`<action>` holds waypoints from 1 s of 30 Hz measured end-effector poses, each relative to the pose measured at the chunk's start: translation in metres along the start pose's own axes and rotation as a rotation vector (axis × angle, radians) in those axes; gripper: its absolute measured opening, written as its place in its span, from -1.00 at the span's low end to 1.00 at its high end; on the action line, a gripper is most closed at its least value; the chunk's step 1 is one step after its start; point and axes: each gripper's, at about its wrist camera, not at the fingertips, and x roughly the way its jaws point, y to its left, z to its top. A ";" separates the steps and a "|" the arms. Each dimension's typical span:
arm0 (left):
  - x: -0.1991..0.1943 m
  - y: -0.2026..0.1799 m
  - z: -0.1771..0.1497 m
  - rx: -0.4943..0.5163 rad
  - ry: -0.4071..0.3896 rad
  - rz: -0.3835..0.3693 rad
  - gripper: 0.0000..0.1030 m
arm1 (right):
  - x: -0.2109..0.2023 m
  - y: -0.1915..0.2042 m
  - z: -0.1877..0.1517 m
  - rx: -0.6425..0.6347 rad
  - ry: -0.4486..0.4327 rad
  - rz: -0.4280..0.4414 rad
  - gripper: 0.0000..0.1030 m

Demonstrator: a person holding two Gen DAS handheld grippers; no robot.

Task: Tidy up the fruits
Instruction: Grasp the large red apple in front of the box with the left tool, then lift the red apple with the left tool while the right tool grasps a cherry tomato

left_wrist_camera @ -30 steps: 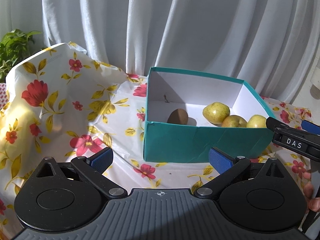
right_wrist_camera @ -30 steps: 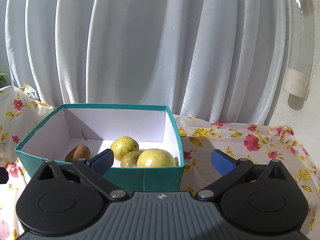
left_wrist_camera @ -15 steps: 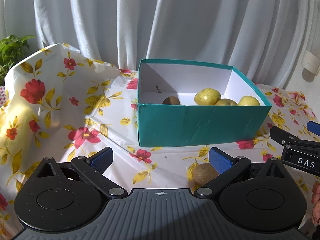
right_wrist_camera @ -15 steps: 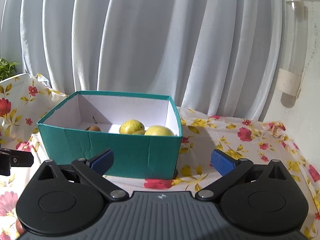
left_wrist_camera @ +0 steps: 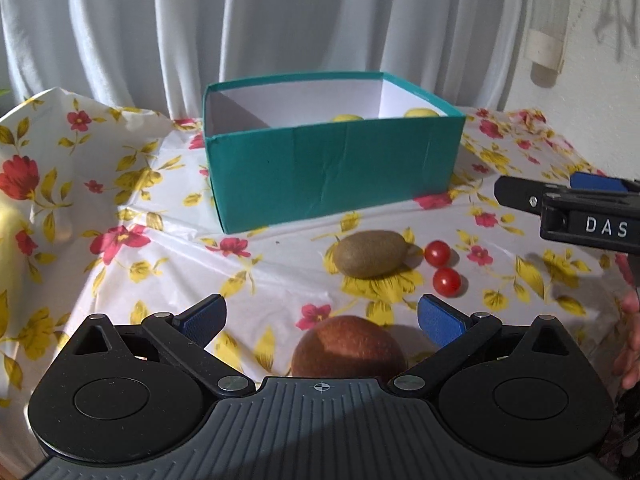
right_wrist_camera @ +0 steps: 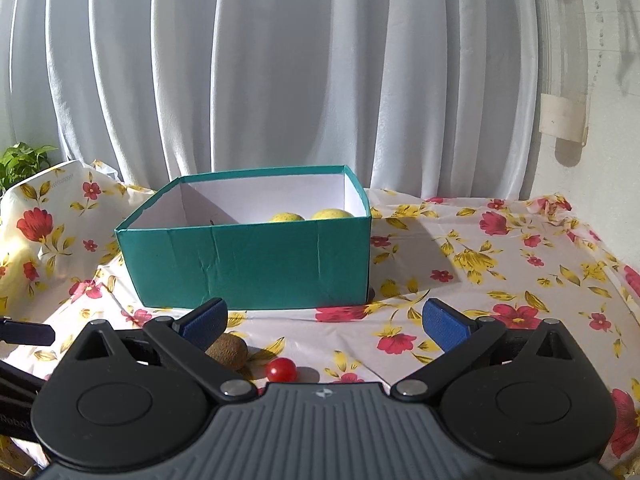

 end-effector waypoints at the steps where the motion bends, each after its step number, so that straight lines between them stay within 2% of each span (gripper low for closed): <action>1: 0.003 -0.001 -0.004 0.003 0.012 -0.006 1.00 | 0.000 0.002 -0.001 -0.005 0.009 0.003 1.00; 8: 0.019 -0.007 -0.020 0.020 0.062 -0.015 1.00 | 0.000 0.012 -0.007 -0.026 0.043 0.005 1.00; 21: 0.034 -0.010 -0.021 -0.002 0.105 -0.038 0.98 | 0.004 0.008 -0.010 -0.034 0.067 -0.017 1.00; 24: 0.038 -0.012 -0.022 0.003 0.130 -0.025 0.54 | 0.005 0.008 -0.012 -0.035 0.076 -0.007 1.00; 26: 0.043 -0.012 -0.023 0.009 0.161 -0.011 0.50 | 0.006 0.008 -0.013 -0.037 0.080 -0.001 1.00; 30: 0.043 -0.011 -0.024 0.005 0.168 -0.009 0.49 | 0.008 0.009 -0.014 -0.039 0.087 0.012 1.00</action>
